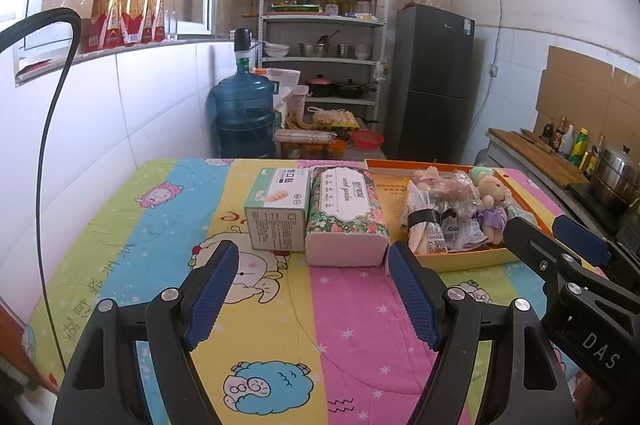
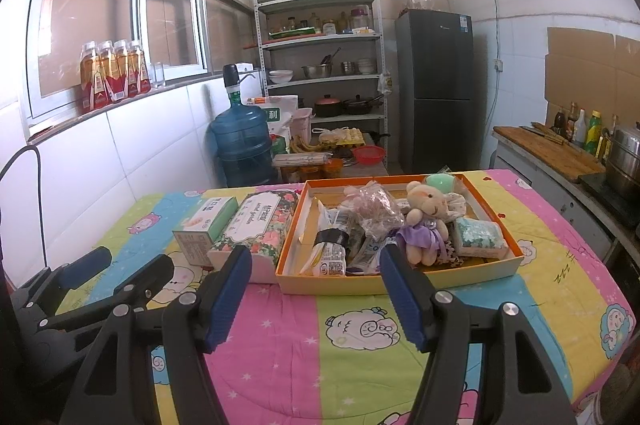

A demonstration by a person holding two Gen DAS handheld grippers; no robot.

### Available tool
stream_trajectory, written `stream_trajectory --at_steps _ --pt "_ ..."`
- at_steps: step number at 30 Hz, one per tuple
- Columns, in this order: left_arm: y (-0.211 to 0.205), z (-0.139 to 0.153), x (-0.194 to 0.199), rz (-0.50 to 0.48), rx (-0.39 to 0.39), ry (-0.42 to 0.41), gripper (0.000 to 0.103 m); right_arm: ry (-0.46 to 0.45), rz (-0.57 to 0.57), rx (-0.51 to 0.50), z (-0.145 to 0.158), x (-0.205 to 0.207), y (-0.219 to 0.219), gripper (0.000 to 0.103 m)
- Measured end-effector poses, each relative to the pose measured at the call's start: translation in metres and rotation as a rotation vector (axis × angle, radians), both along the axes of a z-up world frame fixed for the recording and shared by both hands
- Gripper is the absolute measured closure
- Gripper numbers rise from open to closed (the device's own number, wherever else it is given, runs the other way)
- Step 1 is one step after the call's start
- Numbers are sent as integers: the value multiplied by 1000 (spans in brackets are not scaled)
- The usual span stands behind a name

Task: Organize soft objects

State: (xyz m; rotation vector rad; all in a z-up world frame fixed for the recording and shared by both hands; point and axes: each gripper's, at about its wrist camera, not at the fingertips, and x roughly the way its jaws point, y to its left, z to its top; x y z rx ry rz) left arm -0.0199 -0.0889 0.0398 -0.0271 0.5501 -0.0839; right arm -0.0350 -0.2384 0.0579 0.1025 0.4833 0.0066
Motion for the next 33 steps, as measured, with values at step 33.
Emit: stream_trajectory --at_steps 33 --pt "5 -3 -1 6 5 0 24 2 2 4 -1 -1 1 37"
